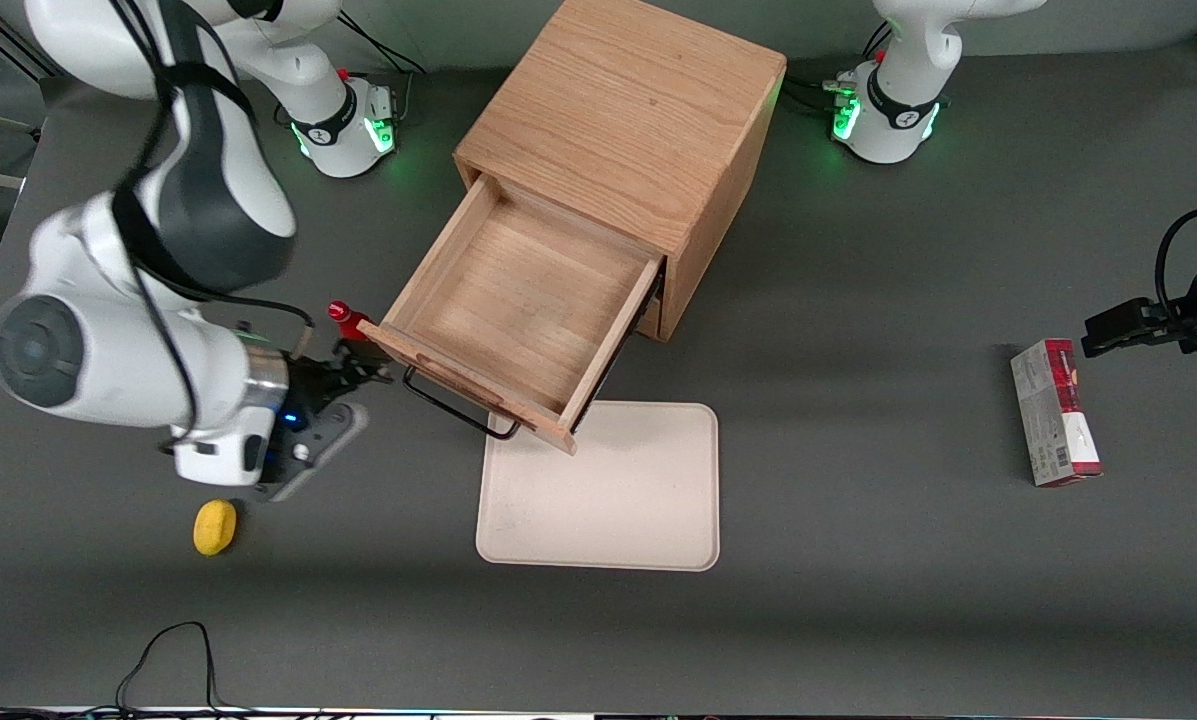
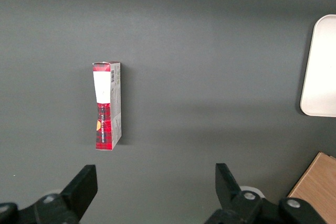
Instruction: Open upper drawer
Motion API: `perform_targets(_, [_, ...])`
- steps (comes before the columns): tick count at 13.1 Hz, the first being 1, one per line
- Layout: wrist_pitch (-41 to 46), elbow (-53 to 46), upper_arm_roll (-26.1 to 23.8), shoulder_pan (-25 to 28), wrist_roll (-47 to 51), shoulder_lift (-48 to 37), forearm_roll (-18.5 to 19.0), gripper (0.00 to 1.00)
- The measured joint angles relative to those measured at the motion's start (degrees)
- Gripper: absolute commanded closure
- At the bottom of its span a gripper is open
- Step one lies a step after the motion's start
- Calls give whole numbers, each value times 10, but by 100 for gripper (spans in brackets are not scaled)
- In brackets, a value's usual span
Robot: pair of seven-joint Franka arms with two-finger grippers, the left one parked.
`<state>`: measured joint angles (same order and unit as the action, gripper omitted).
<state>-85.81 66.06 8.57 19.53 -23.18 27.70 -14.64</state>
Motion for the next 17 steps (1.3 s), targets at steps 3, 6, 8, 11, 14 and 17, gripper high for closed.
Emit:
perform_targets(3, [1,104,49,-3,4,-98,17,0])
perform_targets(6, [-8,210,66,-5,100,-189,78,0])
perform_targets(8, [-11,256,64,-3,193,-233,109,0])
perform_targets(11, [5,263,63,-1,233,-257,116,0])
perform_targets(14, [4,262,70,-2,235,-263,116,0])
perform_targets(17, [-3,262,63,-3,236,-275,116,0])
